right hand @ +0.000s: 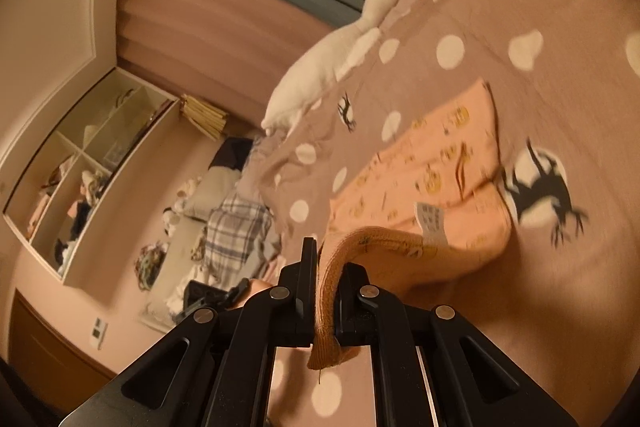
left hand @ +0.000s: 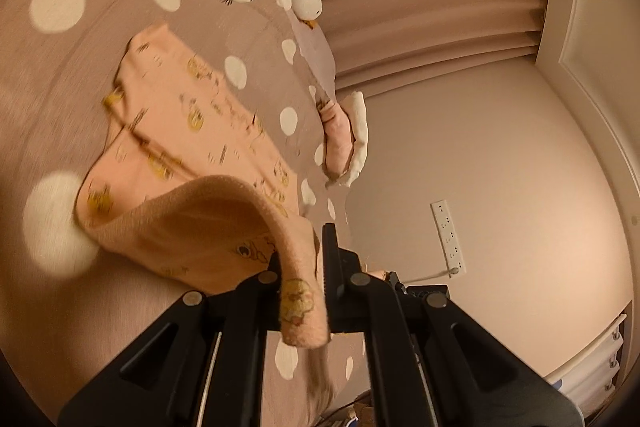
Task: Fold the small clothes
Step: 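Lift the hem with both tools and fold it toward the collar, then lay the hem down near the collar and open both tools, then move the left tool to the side edge of the folded peach shirt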
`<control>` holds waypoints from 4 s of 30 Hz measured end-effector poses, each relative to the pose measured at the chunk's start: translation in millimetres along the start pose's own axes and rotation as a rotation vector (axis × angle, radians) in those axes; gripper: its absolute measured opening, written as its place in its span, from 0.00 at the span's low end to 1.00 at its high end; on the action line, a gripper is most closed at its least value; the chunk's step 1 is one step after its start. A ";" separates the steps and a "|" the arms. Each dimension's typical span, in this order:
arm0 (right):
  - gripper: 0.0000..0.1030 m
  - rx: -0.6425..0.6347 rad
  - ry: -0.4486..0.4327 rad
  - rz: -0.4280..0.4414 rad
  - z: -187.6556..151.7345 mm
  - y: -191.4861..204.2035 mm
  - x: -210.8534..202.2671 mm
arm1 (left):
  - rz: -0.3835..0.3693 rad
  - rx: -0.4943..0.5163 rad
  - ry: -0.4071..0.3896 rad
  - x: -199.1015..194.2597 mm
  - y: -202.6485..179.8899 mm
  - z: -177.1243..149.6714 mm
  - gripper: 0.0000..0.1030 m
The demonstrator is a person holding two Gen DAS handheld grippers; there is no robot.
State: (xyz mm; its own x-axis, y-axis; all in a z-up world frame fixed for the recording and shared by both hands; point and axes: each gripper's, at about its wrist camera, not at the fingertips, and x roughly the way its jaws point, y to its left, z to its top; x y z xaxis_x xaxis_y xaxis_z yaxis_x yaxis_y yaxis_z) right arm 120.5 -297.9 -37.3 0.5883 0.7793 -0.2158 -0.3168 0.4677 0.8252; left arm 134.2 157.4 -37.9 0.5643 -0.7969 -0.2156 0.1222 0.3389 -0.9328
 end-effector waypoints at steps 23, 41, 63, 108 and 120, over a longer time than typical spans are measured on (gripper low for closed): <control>0.09 0.067 0.009 -0.147 94.0 -33.5 76.8 | 0.083 -0.011 -0.073 52.3 24.4 111.4 0.03; 0.56 0.395 0.010 -0.378 137.0 -122.7 136.3 | 0.367 -0.132 -0.165 89.7 85.1 183.2 0.06; 0.19 -0.279 0.429 -0.518 74.6 -59.9 210.9 | 0.635 0.322 0.353 192.0 68.4 109.3 0.30; 0.19 -0.555 0.378 -0.776 -4.2 -24.9 121.7 | 0.574 0.245 0.102 10.7 72.7 17.8 0.69; 0.29 -0.466 0.327 -0.580 -12.3 3.4 118.5 | 0.389 -0.047 0.045 27.4 112.0 64.1 0.69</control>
State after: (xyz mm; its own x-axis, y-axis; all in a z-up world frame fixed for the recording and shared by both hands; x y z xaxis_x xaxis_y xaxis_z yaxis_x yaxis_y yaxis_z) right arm 180.0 -198.8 -66.6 0.5299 0.4084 -0.7432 -0.3478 0.9040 0.2487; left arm 215.6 205.5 -129.7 0.5249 -0.6349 -0.5669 -0.1317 0.5974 -0.7911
